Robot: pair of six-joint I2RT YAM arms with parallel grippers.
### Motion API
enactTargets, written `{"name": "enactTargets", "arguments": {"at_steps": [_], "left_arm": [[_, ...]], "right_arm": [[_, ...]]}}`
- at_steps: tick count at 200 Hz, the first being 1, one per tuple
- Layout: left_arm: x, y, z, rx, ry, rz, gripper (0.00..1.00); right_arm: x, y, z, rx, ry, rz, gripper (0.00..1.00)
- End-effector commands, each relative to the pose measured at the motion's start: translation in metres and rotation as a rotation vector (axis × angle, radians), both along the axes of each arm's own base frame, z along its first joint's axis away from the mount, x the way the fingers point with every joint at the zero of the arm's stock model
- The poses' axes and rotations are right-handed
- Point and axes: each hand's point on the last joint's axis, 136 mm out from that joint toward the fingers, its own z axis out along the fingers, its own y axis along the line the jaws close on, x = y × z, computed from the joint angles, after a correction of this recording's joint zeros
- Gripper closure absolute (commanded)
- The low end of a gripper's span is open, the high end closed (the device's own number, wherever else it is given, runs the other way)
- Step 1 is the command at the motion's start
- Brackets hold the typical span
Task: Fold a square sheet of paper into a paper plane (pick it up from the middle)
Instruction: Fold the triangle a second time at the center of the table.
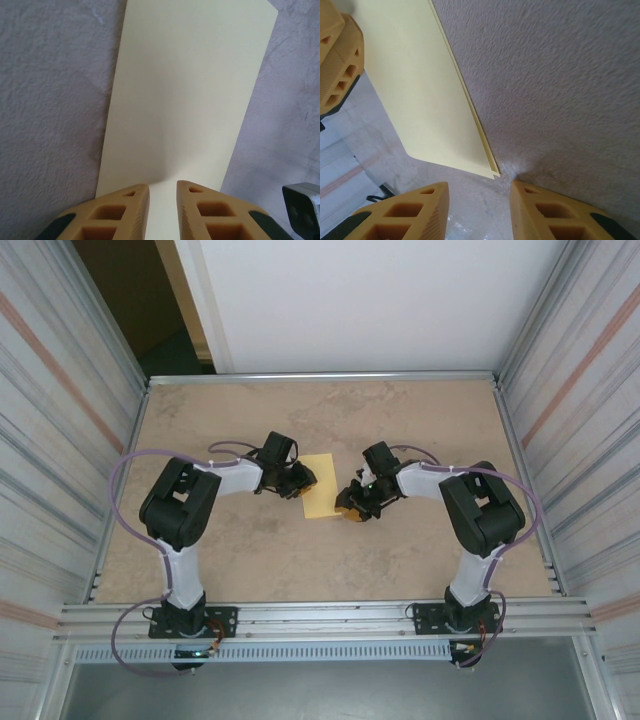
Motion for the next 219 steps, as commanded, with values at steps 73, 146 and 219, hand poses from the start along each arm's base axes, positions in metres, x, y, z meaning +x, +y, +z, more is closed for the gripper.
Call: {"name": "enactTargets", "arguments": {"at_steps": [73,146,219], "left_arm": [[-0.04,0.03,-0.052,0.157,0.171,0.015,0.77],[-0.039,0.029,-0.051,0.151,0.167,0.007,0.78],[-0.036,0.024,-0.046,0.125,0.153,-0.008,0.79]], "right_arm": [[0.004,0.012,0.001,0.013,-0.015,0.047,0.72],[0.018,0.011,0.007,0.032,-0.067,0.012,0.75],[0.022,0.007,0.001,0.036,-0.057,-0.018,0.79]]}}
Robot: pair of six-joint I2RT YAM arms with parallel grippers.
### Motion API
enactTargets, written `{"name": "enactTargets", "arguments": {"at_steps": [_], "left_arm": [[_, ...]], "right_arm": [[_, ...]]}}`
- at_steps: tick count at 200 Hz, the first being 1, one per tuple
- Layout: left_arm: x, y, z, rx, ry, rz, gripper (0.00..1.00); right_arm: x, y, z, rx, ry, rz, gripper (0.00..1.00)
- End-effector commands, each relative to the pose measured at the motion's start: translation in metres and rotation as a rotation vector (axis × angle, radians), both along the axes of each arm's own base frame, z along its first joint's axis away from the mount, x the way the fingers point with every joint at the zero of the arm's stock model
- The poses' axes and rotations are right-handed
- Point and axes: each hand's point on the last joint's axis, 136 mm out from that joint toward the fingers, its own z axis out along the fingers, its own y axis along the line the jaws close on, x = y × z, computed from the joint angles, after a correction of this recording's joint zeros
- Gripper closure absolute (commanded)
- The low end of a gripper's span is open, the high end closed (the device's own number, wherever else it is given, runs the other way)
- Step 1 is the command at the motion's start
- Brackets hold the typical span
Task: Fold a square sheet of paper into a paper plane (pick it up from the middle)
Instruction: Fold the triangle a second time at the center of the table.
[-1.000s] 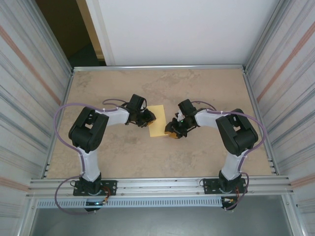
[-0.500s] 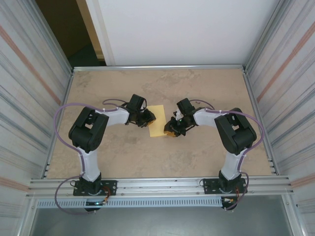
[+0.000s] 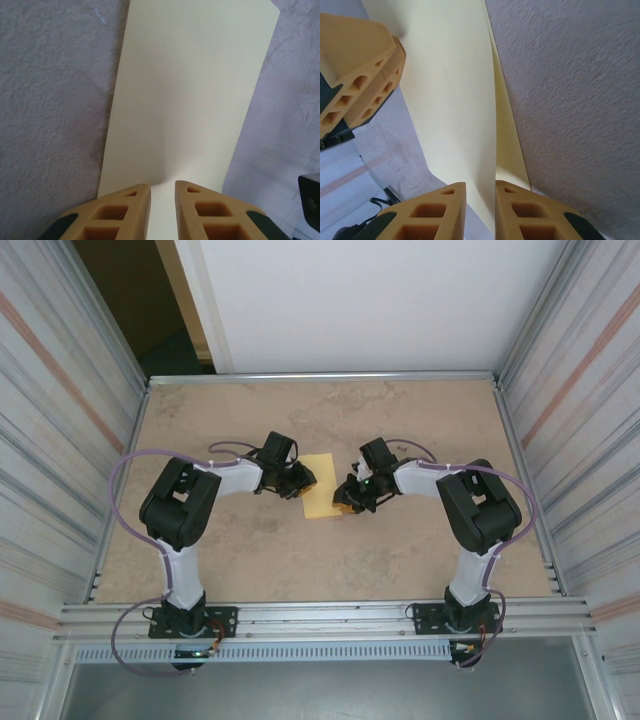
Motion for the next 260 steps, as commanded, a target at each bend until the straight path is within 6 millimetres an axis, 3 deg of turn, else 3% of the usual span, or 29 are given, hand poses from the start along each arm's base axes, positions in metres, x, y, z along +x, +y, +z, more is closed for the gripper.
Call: {"name": "enactTargets", "arguments": {"at_steps": [1,84,100,117,136,193,260], "left_arm": [[-0.036,0.024,-0.046,0.125,0.153,-0.006,0.79],[-0.03,0.015,-0.035,0.087,0.129,-0.025,0.79],[-0.02,0.002,-0.013,0.023,0.051,-0.074,0.77],[-0.002,-0.02,0.03,-0.085,-0.128,-0.16,0.74],[0.011,-0.02,0.053,-0.054,-0.208,-0.196,0.73],[0.009,-0.007,0.012,0.04,-0.103,-0.177,0.8],[0.003,0.005,0.001,0.059,-0.088,-0.12,0.83]], "right_arm": [[0.003,-0.003,-0.005,0.0,0.019,-0.026,0.79],[-0.001,-0.002,-0.004,0.026,0.031,-0.019,0.93],[-0.002,-0.004,-0.005,0.02,0.033,-0.02,0.98],[-0.004,-0.007,-0.005,0.016,0.037,-0.024,1.0],[-0.006,-0.01,-0.004,0.015,0.04,-0.023,1.0],[-0.006,-0.015,0.005,0.021,0.016,-0.028,1.0],[-0.003,-0.012,0.009,0.042,-0.004,-0.011,1.0]]}}
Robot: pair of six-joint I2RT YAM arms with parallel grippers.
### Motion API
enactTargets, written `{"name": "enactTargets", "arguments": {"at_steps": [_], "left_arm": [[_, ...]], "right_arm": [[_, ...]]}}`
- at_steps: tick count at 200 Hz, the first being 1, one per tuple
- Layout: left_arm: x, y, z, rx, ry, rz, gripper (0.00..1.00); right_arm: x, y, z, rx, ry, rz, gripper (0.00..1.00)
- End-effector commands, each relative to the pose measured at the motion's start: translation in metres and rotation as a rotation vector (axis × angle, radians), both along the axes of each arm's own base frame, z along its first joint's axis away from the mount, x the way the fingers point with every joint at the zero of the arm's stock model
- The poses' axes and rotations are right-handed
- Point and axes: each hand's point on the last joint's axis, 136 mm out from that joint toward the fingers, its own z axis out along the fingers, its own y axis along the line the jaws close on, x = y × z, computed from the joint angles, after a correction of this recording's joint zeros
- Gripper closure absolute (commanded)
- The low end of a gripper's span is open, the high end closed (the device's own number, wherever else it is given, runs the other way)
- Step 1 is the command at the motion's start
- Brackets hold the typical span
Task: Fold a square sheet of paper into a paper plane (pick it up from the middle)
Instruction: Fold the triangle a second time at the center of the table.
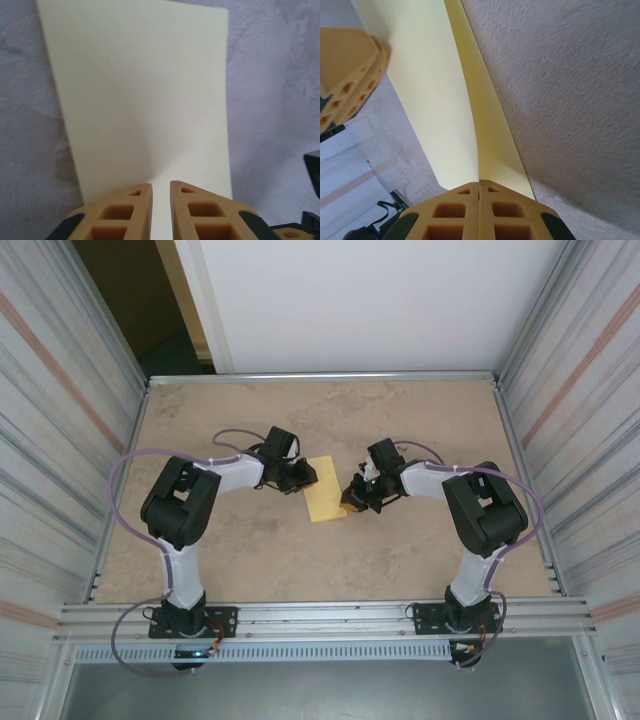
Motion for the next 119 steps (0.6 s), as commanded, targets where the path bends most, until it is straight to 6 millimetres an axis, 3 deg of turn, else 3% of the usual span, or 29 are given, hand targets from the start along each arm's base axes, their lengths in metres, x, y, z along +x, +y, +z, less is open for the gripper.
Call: {"name": "enactTargets", "arguments": {"at_steps": [1,45,119], "left_arm": [[-0.002,0.01,-0.009,0.019,0.01,0.039,0.83],[-0.008,0.011,-0.028,0.032,0.048,0.038,0.85],[-0.008,0.008,-0.03,0.028,0.046,0.02,0.85]], "right_arm": [[-0.003,0.001,0.007,0.027,-0.013,0.03,1.0],[0.003,0.016,0.019,0.076,-0.07,0.073,1.0],[0.018,0.038,0.022,0.109,-0.089,0.085,1.0]]}}
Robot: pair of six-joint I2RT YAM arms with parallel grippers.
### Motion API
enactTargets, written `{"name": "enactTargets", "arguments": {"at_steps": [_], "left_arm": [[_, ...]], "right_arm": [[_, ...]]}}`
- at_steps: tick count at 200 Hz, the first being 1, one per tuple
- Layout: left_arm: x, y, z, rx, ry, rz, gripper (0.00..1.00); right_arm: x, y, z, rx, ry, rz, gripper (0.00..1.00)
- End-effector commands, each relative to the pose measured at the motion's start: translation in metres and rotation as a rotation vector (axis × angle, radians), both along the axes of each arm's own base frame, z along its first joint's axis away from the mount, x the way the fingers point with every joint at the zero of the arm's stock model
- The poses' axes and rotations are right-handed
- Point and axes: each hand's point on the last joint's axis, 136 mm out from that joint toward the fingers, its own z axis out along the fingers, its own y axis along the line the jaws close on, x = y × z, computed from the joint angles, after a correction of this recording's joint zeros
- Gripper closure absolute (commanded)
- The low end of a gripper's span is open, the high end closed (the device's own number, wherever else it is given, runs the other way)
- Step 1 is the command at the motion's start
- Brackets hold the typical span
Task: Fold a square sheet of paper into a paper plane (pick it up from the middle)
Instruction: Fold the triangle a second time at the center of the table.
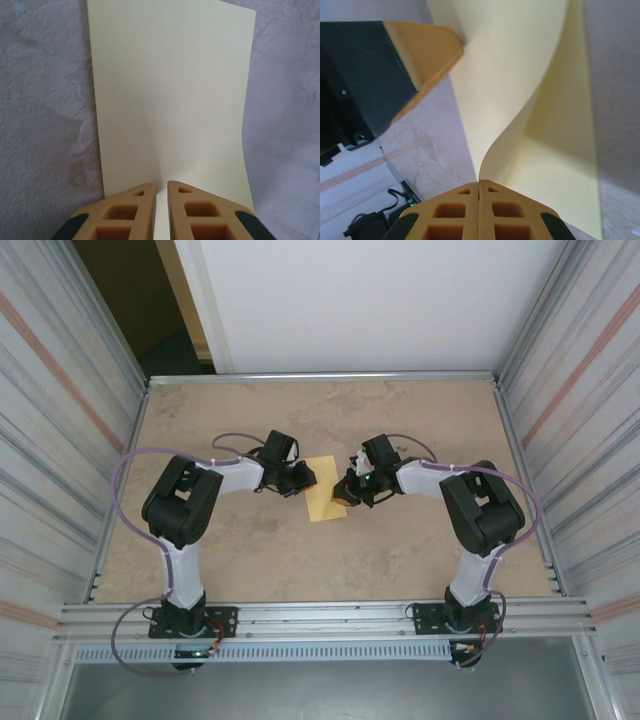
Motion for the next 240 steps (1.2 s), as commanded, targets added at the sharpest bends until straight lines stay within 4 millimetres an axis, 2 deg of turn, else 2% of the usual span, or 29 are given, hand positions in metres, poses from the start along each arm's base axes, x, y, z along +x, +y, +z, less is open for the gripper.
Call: {"name": "enactTargets", "arguments": {"at_steps": [1,80,103,118,126,140,169,209,240], "left_arm": [[-0.008,0.007,-0.021,0.036,0.05,0.003,0.85],[-0.006,0.004,-0.015,0.018,0.041,-0.013,0.85],[0.005,-0.007,0.016,-0.056,-0.011,-0.046,0.82],[0.015,-0.005,0.036,-0.029,-0.059,-0.055,0.81],[0.018,-0.001,0.04,0.002,-0.075,-0.056,0.81],[0.021,0.007,0.036,0.042,-0.07,-0.044,0.81],[0.02,0.017,0.013,0.052,-0.019,-0.02,0.83],[0.018,0.013,-0.005,0.041,0.018,-0.023,0.84],[0.015,0.012,-0.012,0.043,0.039,-0.03,0.85]], "right_arm": [[0.007,0.012,0.003,0.028,-0.008,0.016,1.0],[0.016,0.024,-0.007,0.005,-0.011,0.015,1.0],[0.015,0.024,-0.009,-0.007,-0.008,0.014,1.0],[0.013,0.022,-0.011,-0.022,-0.006,0.014,1.0],[0.013,0.021,-0.011,-0.025,-0.003,0.013,1.0],[0.011,0.021,-0.011,-0.025,0.002,0.013,1.0],[0.005,0.015,-0.009,-0.04,0.031,0.01,1.0],[-0.007,0.004,0.004,-0.053,0.045,0.019,1.0],[-0.005,0.004,0.009,-0.033,0.023,0.018,1.0]]}}
